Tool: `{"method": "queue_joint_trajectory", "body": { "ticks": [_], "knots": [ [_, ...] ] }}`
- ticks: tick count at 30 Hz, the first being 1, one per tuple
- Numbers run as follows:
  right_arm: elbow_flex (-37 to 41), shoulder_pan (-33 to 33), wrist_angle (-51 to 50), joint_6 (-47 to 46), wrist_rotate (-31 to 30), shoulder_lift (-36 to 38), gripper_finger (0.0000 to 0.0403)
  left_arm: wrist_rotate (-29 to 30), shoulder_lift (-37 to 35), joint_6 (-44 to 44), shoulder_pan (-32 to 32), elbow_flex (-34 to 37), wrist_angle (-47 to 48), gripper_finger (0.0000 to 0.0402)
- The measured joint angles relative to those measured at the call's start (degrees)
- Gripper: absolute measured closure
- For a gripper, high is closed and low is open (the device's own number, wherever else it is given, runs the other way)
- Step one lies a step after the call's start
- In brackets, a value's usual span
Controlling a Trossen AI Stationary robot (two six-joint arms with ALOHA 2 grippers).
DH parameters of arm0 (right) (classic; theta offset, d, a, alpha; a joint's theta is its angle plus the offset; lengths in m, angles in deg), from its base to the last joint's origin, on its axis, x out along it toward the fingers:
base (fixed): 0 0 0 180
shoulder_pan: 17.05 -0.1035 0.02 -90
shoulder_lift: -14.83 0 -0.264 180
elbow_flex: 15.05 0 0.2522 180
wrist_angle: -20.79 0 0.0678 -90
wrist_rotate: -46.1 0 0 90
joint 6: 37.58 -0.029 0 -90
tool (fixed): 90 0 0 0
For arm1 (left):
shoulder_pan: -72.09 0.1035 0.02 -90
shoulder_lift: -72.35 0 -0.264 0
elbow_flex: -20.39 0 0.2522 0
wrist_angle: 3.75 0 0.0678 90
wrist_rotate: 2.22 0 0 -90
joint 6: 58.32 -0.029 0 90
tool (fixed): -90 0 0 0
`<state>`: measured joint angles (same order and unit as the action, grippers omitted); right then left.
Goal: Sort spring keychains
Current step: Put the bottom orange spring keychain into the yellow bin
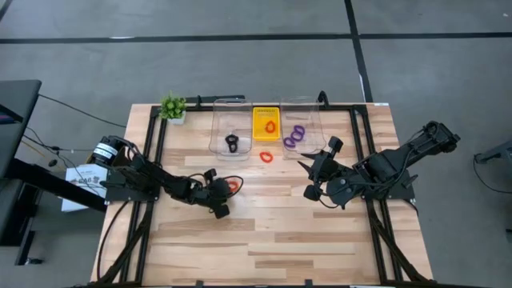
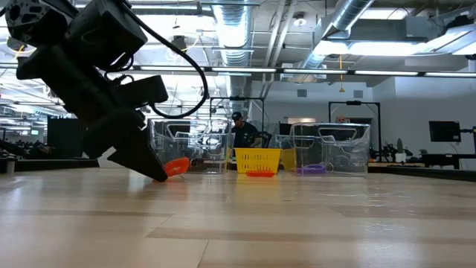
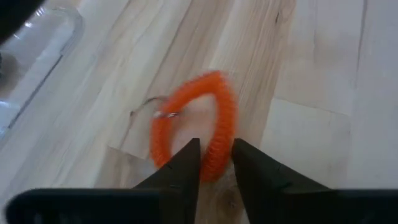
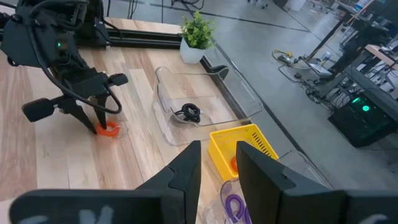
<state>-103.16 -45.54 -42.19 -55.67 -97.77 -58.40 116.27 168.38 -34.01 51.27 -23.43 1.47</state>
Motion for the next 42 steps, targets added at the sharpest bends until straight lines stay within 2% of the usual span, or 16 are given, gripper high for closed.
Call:
{"method": "queue_joint_trajectory", "body": {
  "ticks": [6, 9, 15, 19, 23, 30, 33, 37, 42],
  "knots": [
    [0.0, 0.0, 0.2, 0.0, 0.0, 0.0, 0.0310, -1.5, -1.7, 4.2, 0.0, 0.3, -3.5, 0.0380],
    [0.0, 0.0, 1.0, 0.0, 0.1, 0.0, 0.0310, -3.5, -4.3, 4.5, -0.3, 0.5, -7.7, 0.0378],
    [0.0, 1.2, 5.1, 0.4, 2.0, -1.5, 0.0310, -2.0, -12.8, -1.1, -0.2, 0.3, -18.6, 0.0368],
    [0.0, 3.2, 9.5, 4.0, 7.5, -3.5, 0.0310, -2.9, -18.7, -5.6, 0.8, 0.3, -25.6, 0.0374],
    [0.0, 6.2, 17.3, 9.3, 16.0, -6.5, 0.0310, -3.2, -23.9, -6.5, 1.5, 0.3, -31.6, 0.0369],
    [0.0, 10.6, 32.4, 16.7, 31.5, -11.3, 0.0310, -6.5, -27.8, -7.2, 2.3, 0.2, -37.4, 0.0371],
    [0.0, 11.8, 36.4, 18.0, 35.0, -12.4, 0.0310, -6.5, -27.8, -7.6, 1.9, 0.2, -37.4, 0.0368],
    [-0.1, 13.6, 40.6, 17.7, 36.5, -13.2, 0.0309, -6.4, -27.4, -7.6, 0.9, 0.2, -37.7, 0.0369],
    [0.0, 15.4, 43.7, 17.6, 39.7, -13.4, 0.0287, -6.4, -27.5, -7.6, 0.3, 0.2, -37.9, 0.0366]
  ]
}}
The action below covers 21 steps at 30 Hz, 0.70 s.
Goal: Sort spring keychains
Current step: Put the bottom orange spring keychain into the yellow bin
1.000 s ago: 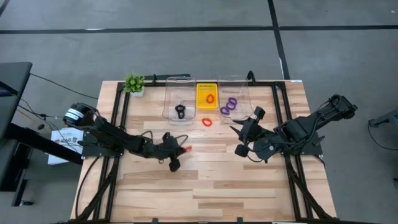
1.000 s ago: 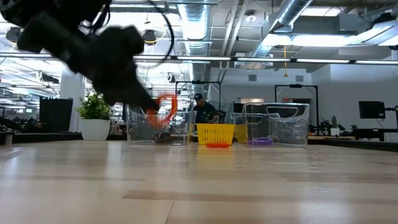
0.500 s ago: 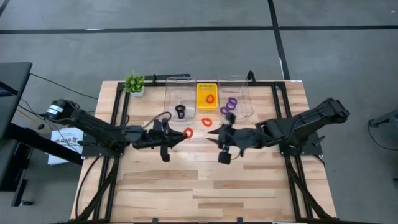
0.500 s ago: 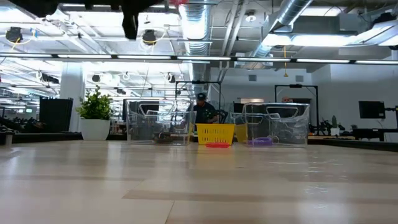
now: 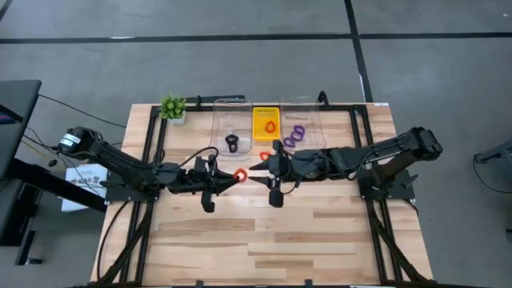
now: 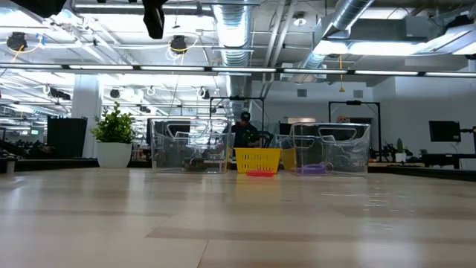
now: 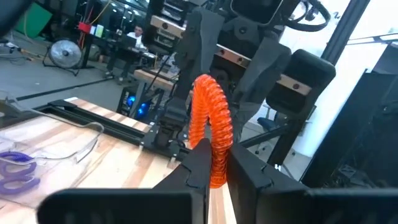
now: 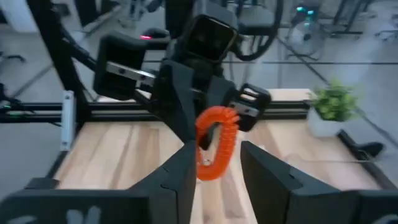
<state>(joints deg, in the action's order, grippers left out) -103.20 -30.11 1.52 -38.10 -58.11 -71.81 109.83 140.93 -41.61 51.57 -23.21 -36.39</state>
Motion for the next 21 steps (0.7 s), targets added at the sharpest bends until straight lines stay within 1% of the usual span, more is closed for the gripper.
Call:
{"method": "queue_joint_trajectory", "body": {
  "ticks": [2, 6, 8, 14, 18, 21],
  "knots": [
    [0.0, 0.8, 1.8, -0.7, 2.4, -1.0, 0.0273, 0.0, 0.0, -0.1, 0.0, 0.0, 0.0, 0.0366],
    [0.0, 2.7, 3.6, -2.8, 9.9, -3.1, 0.0240, 0.2, 0.0, -0.4, 0.0, 0.0, 0.0, 0.0367],
    [-0.1, 3.5, 3.8, -4.0, 12.4, -4.2, 0.0225, 0.2, 0.0, -0.4, 0.0, 0.0, 0.0, 0.0366],
    [0.1, 4.6, 5.8, -4.5, 12.8, -6.5, 0.0199, 0.2, 0.0, -0.4, 0.0, 0.0, 0.1, 0.0365],
    [0.1, 5.1, 5.6, -4.5, 12.4, -6.5, 0.0200, 0.2, 0.0, -0.4, 0.0, 0.0, 0.1, 0.0365],
    [0.0, 5.6, 5.6, -4.4, 10.7, -6.5, 0.0207, 0.7, 0.0, -0.4, -0.1, 0.0, 0.1, 0.0364]
  ]
}}
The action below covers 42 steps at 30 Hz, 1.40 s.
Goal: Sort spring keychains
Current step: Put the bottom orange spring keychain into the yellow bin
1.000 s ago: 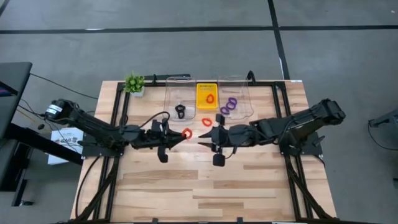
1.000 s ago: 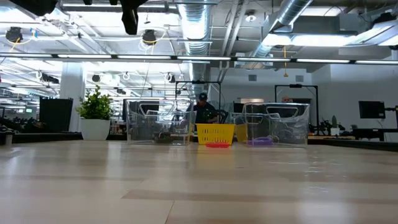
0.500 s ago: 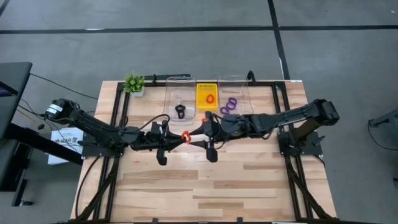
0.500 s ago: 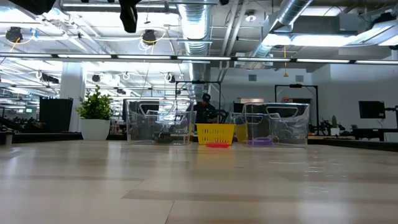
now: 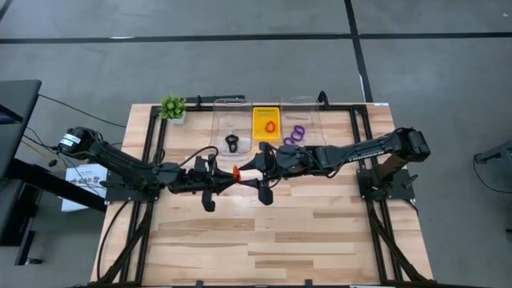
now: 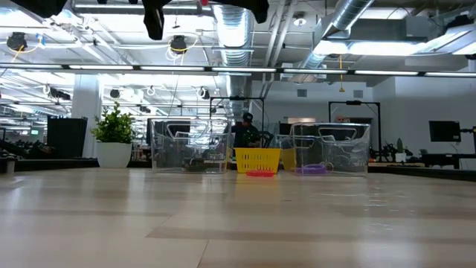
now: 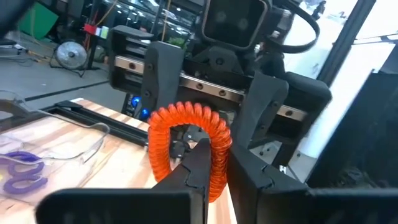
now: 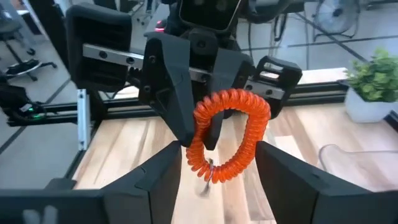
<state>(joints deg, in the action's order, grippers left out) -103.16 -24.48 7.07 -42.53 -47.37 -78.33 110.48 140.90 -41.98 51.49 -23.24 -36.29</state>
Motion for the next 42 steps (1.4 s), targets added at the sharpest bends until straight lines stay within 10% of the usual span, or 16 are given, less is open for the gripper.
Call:
{"method": "queue_joint_trajectory", "body": {
  "ticks": [24, 35, 42],
  "knots": [
    [-0.1, 4.2, -4.3, 1.1, -4.1, 0.1, 0.0236, -3.5, 0.0, 3.6, -0.7, -0.1, -0.1, 0.0366],
    [-0.1, 3.2, -4.1, 5.0, 15.5, 0.1, 0.0240, -2.8, 0.0, 3.6, -0.7, -0.1, 0.4, 0.0365],
    [0.0, 3.1, -4.0, 5.5, 17.3, 0.1, 0.0248, -2.6, 0.0, 3.5, -0.7, -0.1, 0.4, 0.0364]
  ]
}}
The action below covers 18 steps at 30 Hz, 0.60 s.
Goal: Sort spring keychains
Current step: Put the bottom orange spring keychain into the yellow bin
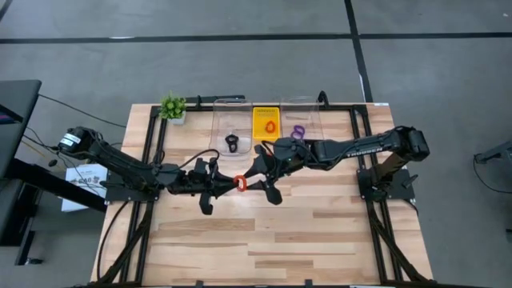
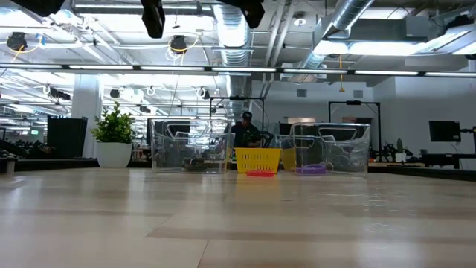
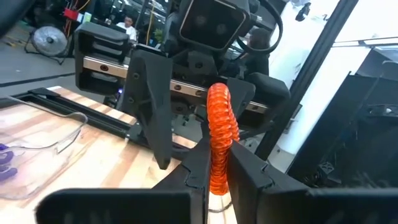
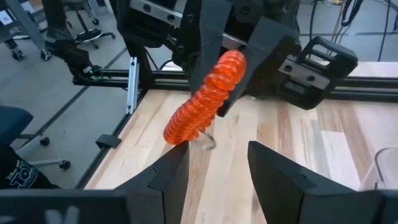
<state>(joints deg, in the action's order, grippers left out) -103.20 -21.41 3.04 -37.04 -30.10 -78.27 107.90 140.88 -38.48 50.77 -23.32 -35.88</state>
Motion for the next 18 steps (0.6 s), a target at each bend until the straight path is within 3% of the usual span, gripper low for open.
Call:
{"method": "queue_joint_trajectory", "body": {
  "ticks": [9, 18],
  "knots": [
    [0.0, -0.1, 0.4, 0.1, 5.1, 0.0, 0.0258, 0.0, 0.0, 0.0, 0.0, 0.0, 0.5, 0.0364],
    [0.0, -0.1, 3.2, -1.4, 5.3, 0.0, 0.0261, 0.0, 0.0, 0.0, 0.0, 0.0, 0.5, 0.0362]
  ]
}}
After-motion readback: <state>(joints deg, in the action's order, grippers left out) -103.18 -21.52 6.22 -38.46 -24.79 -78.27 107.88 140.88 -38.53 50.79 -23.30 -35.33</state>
